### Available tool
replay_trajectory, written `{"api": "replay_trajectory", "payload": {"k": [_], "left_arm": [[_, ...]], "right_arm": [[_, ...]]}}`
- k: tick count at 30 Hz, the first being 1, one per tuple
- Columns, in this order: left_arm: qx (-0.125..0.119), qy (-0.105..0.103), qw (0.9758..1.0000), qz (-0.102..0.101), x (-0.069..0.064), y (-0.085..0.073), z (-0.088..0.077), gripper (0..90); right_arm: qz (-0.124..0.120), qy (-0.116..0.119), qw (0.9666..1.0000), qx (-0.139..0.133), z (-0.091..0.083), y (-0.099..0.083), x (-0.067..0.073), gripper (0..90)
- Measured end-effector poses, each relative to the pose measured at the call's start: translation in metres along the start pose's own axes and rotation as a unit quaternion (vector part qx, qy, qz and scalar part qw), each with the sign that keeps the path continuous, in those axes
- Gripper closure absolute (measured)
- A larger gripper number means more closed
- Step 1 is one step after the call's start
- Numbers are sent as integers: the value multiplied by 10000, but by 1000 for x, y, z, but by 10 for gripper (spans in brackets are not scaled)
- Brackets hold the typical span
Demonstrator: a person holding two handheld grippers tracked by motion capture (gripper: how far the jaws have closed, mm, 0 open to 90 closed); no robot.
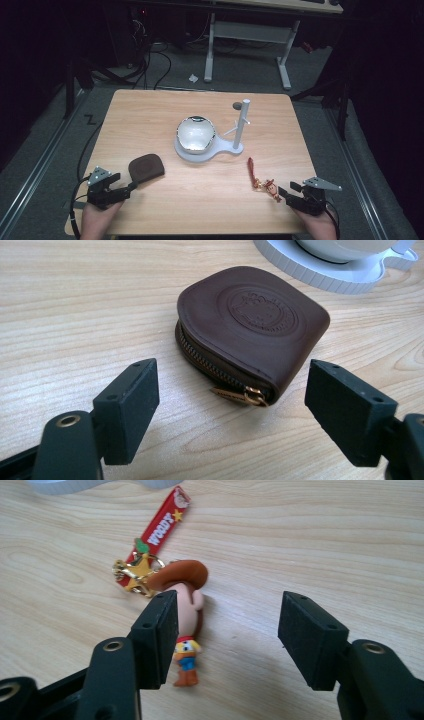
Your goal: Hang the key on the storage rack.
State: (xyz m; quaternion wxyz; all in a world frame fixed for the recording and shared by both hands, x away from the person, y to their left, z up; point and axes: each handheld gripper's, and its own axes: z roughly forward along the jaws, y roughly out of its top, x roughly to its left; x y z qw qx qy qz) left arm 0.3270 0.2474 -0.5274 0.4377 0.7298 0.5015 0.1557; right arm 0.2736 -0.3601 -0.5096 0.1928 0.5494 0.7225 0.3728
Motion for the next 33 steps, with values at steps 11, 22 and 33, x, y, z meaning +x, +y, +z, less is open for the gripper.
{"api": "replay_trajectory", "payload": {"k": [11,22,33], "left_arm": [[-42,-32,10000,-72,4,-3,-1,227],[-61,-33,10000,-35,3,-2,-2,245],[-88,-14,9999,120,1,-2,-3,252]], "right_arm": [[-139,-64,9999,-33,1,1,6,439],[-263,-124,9995,-119,-3,2,9,474],[-302,-142,9994,78,1,9,15,531]]}}
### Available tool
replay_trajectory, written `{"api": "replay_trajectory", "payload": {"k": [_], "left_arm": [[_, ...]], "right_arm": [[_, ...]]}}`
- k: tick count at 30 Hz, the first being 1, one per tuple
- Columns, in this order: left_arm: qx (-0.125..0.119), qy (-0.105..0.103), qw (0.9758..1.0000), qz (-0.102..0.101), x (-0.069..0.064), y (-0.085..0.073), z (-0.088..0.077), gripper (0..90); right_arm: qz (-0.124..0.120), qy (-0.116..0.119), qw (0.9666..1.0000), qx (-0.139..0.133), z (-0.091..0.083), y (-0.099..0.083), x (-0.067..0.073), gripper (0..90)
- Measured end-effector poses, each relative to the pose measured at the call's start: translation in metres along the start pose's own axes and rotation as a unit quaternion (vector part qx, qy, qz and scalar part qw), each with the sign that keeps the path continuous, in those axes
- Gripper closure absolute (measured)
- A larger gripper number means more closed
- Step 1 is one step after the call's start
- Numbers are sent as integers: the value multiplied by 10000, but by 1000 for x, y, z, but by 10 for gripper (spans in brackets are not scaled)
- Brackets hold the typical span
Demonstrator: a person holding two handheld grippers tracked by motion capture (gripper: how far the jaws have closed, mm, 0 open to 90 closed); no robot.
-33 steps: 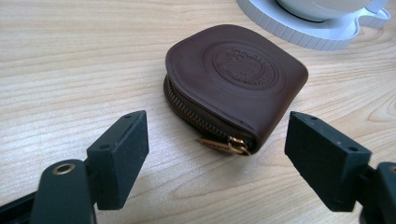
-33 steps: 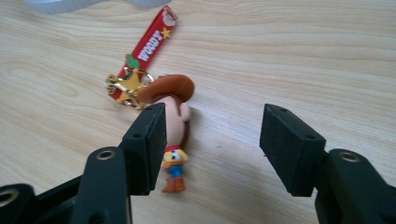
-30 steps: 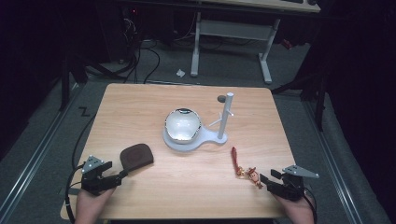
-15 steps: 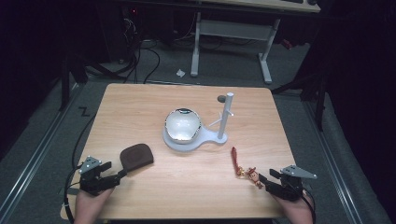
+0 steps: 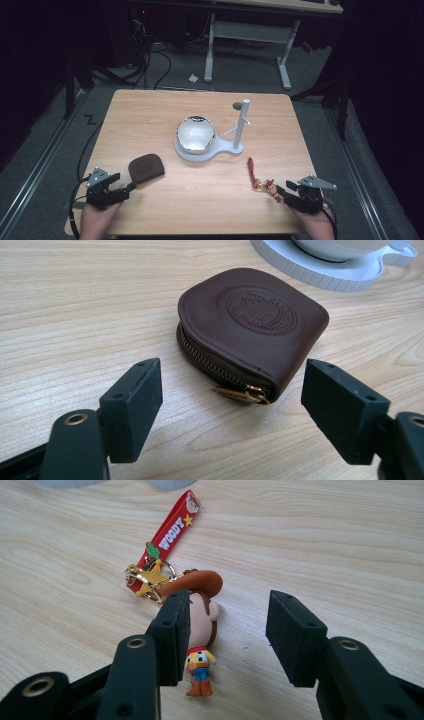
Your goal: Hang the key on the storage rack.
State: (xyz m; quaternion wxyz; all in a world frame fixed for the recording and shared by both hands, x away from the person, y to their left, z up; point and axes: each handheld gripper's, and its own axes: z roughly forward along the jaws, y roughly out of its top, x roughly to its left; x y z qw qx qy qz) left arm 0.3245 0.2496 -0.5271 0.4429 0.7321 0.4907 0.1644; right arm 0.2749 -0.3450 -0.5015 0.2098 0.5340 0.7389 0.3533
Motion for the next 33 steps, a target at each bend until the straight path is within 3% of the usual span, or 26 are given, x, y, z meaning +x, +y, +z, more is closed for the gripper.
{"api": "replay_trajectory", "payload": {"k": [10,23,33], "left_arm": [[-17,77,9999,81,0,1,0,250],[-84,88,9999,77,-2,1,-2,217],[-56,38,9999,159,-2,2,0,229]], "right_arm": [[-227,-83,9987,438,2,7,3,534],[-576,-8,9937,959,-2,22,9,517],[-972,27,9836,1520,0,30,16,514]]}}
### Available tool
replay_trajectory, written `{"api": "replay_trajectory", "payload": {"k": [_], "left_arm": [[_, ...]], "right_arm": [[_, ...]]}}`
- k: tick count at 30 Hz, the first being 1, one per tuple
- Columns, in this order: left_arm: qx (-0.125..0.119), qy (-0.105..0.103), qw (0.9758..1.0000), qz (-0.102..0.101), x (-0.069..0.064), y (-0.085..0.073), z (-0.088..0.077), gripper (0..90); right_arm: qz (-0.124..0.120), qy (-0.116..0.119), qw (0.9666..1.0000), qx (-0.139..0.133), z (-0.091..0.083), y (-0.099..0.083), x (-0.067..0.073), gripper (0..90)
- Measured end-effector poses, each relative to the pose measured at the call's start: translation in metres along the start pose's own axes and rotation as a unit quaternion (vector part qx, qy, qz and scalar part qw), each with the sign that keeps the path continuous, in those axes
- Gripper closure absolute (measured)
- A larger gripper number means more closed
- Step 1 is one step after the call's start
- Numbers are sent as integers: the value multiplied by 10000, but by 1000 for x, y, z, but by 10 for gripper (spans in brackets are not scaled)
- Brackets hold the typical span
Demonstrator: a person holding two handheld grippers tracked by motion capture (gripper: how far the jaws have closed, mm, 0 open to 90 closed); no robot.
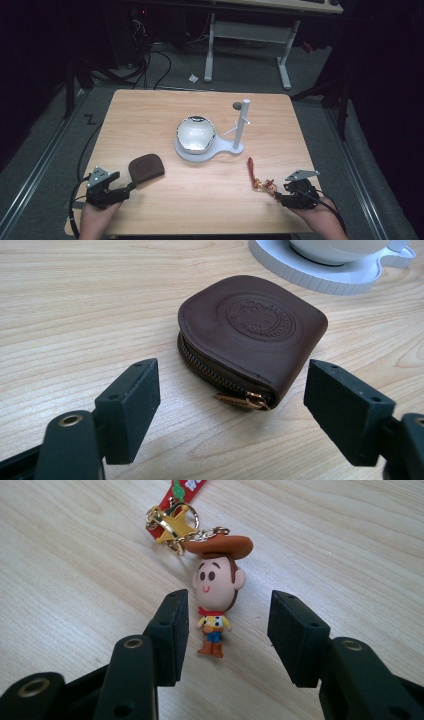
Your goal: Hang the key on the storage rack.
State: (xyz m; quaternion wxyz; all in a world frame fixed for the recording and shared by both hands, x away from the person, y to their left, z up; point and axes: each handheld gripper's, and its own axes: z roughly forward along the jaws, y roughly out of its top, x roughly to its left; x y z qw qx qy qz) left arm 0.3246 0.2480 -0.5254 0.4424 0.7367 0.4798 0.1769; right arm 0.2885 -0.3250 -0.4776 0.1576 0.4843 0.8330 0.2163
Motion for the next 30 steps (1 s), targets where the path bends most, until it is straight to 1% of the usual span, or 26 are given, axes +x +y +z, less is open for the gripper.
{"api": "replay_trajectory", "payload": {"k": [4,5,6,7,8,10,14,15,21,22,23,28,30], "left_arm": [[-5,-9,10000,31,-1,0,0,233],[-13,-20,10000,41,-1,0,0,233],[-13,-20,10000,41,-1,0,0,235],[-11,-24,10000,48,-1,1,0,235],[-10,-30,10000,53,-1,1,0,235],[-7,-43,10000,55,-1,1,0,236],[3,-48,10000,75,-1,1,0,237],[6,-54,10000,84,-1,1,0,237],[11,-73,9999,100,-1,1,1,239],[11,-73,9999,100,-1,1,1,239],[14,-77,9999,105,-1,1,1,239],[28,-92,9999,114,-1,1,1,241],[37,-101,9999,115,-1,1,2,241]], "right_arm": [[-76,60,9998,158,0,4,0,514],[-61,63,9998,190,0,5,1,514],[-116,53,9997,217,1,7,0,514],[-116,53,9997,217,1,7,0,514],[-129,56,9995,292,2,9,0,517],[-137,70,9993,345,3,12,-1,517],[-117,127,9989,433,6,14,-2,515],[-118,136,9985,525,9,17,-3,513],[-106,261,9970,716,17,26,-6,506],[-106,261,9970,716,17,26,-6,506],[-55,290,9966,763,19,29,-7,506],[21,429,9954,857,24,32,-10,528],[-3,444,9953,860,26,32,-12,536]]}}
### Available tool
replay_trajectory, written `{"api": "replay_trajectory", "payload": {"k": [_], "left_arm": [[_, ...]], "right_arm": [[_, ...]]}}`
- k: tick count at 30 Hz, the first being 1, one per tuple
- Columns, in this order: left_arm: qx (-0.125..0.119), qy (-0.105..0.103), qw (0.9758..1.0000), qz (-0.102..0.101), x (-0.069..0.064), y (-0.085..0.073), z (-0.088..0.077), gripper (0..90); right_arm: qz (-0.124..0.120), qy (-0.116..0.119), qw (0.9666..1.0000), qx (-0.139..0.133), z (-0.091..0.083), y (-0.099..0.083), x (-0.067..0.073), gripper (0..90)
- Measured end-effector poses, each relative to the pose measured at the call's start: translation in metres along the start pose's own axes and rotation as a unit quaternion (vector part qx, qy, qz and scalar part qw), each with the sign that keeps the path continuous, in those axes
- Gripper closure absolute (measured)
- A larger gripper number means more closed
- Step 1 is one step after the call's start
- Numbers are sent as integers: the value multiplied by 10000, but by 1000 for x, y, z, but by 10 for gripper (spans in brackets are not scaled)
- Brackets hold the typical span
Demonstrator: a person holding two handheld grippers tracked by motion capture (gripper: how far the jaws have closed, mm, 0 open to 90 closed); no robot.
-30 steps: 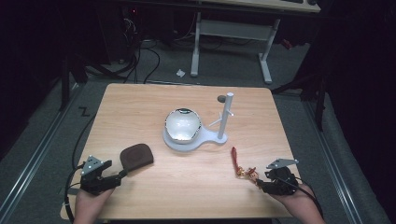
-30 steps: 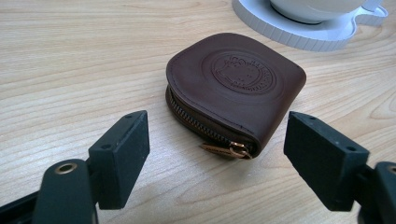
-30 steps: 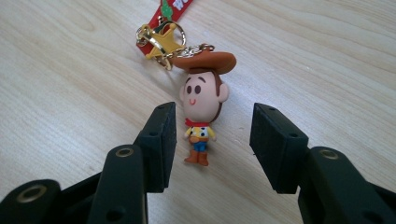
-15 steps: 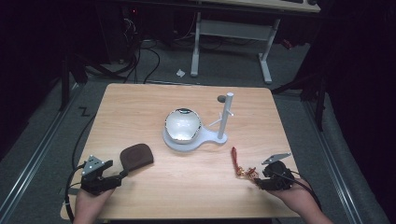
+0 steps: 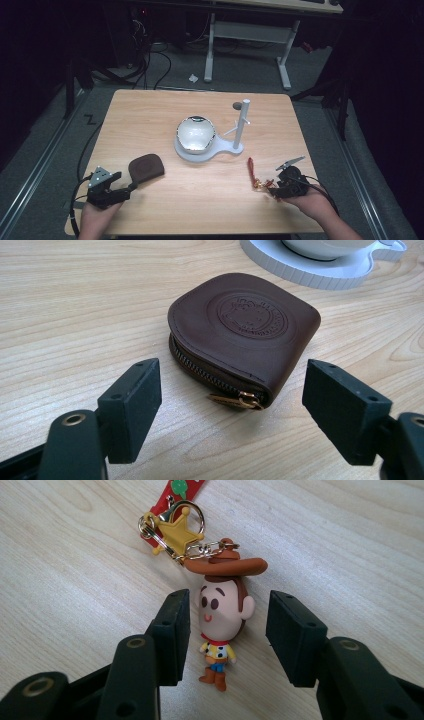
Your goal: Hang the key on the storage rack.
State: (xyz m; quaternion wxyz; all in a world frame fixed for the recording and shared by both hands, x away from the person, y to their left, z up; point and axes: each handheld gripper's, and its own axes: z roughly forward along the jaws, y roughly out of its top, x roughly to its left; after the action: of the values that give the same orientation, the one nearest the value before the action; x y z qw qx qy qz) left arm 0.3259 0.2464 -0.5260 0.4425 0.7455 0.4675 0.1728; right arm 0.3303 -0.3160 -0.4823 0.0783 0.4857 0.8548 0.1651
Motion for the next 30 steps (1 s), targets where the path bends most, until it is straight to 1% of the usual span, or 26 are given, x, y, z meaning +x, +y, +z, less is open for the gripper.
{"api": "replay_trajectory", "payload": {"k": [1,3,4,6,7,8,9,11,12,13,14,17,18,21,25,26,27,30], "left_arm": [[3,-6,10000,6,0,0,0,241],[9,-2,10000,21,-1,0,0,242],[9,-4,10000,21,-1,0,0,241],[9,-4,10000,20,-1,0,0,242],[7,2,10000,16,0,0,0,242],[4,6,10000,11,0,0,0,242],[1,8,10000,5,0,0,0,241],[-1,10,10000,0,1,0,0,242],[-1,10,10000,-1,1,0,0,242],[-1,10,10000,-1,1,0,0,242],[0,8,10000,0,1,0,0,242],[3,10,10000,4,1,0,0,242],[3,9,10000,7,0,0,0,242],[5,9,10000,10,0,0,1,242],[-6,7,10000,9,0,0,0,242],[-5,5,10000,8,0,0,0,242],[-5,5,10000,8,0,0,0,242],[-6,0,10000,6,0,0,0,242]], "right_arm": [[51,57,10000,60,2,1,-1,556],[46,95,9999,112,4,2,-3,569],[101,120,9998,147,5,2,-2,576],[76,137,9998,152,6,3,-4,582],[66,182,9997,161,9,3,-5,585],[137,194,9995,204,10,4,-4,590],[76,192,9996,185,12,4,-5,601],[89,189,9994,262,14,4,-3,621],[76,186,9995,228,14,4,-3,644],[76,186,9995,228,14,4,-3,644],[17,181,9995,251,14,4,-3,659],[-1,184,9995,258,14,4,-2,663],[-78,141,9994,309,13,5,0,664],[-100,147,9994,293,11,5,1,665],[-101,83,9996,243,1,6,2,666],[-133,70,9997,213,-1,6,2,667],[-133,70,9997,213,-1,6,2,667],[-149,27,9996,236,-11,7,3,667]]}}
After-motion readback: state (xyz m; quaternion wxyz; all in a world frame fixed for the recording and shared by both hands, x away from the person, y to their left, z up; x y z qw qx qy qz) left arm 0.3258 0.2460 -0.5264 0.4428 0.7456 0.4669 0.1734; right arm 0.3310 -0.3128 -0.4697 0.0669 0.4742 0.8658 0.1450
